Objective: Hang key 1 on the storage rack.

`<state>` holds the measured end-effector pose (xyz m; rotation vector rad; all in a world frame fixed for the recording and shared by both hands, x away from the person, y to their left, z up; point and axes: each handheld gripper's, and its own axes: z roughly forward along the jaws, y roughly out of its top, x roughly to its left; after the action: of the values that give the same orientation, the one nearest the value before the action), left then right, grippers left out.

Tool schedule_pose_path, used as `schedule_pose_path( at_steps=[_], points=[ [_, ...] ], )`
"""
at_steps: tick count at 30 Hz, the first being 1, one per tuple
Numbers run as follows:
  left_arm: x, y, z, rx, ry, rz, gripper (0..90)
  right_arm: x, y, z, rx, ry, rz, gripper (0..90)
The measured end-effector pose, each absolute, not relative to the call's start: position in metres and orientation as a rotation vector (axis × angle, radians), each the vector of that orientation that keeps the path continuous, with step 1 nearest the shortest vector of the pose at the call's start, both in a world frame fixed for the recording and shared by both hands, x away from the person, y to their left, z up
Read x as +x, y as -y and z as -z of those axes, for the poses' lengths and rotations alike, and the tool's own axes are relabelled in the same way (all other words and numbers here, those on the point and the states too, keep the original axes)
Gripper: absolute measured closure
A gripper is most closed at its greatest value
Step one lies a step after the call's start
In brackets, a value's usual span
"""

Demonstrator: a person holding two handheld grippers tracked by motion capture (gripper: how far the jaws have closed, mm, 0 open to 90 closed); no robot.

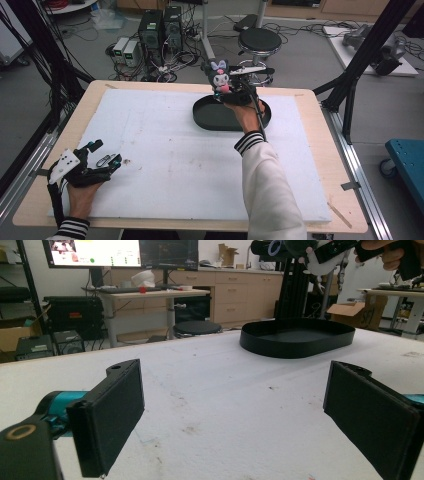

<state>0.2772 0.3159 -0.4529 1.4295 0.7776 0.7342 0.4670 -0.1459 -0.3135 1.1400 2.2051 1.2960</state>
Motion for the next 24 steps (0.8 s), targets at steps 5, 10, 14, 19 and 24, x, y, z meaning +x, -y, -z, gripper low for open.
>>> schedule_pose_path(
  at_steps=[5, 10, 14, 19, 24],
  points=[
    [0.277, -0.316, 0.453, 1.430, -0.777, -0.733, 9.8, 0.468, 0.149, 0.316, 1.147, -2.234, -1.260, 52.5],
    [0.277, -0.316, 0.453, 1.429, -0.779, -0.734, 9.8, 0.468, 0.149, 0.317, 1.139, -2.260, -1.220, 52.5],
    [0.277, -0.316, 0.453, 1.430, -0.777, -0.734, 9.8, 0.468, 0.147, 0.320, 1.124, -2.286, -1.189, 52.5],
    [0.277, -0.316, 0.453, 1.430, -0.777, -0.734, 9.8, 0.470, 0.145, 0.328, 1.129, -2.317, -1.134, 52.5],
    [0.277, -0.316, 0.453, 1.430, -0.778, -0.733, 9.8, 0.473, 0.144, 0.335, 1.139, -2.333, -1.109, 52.5]
  ],
)
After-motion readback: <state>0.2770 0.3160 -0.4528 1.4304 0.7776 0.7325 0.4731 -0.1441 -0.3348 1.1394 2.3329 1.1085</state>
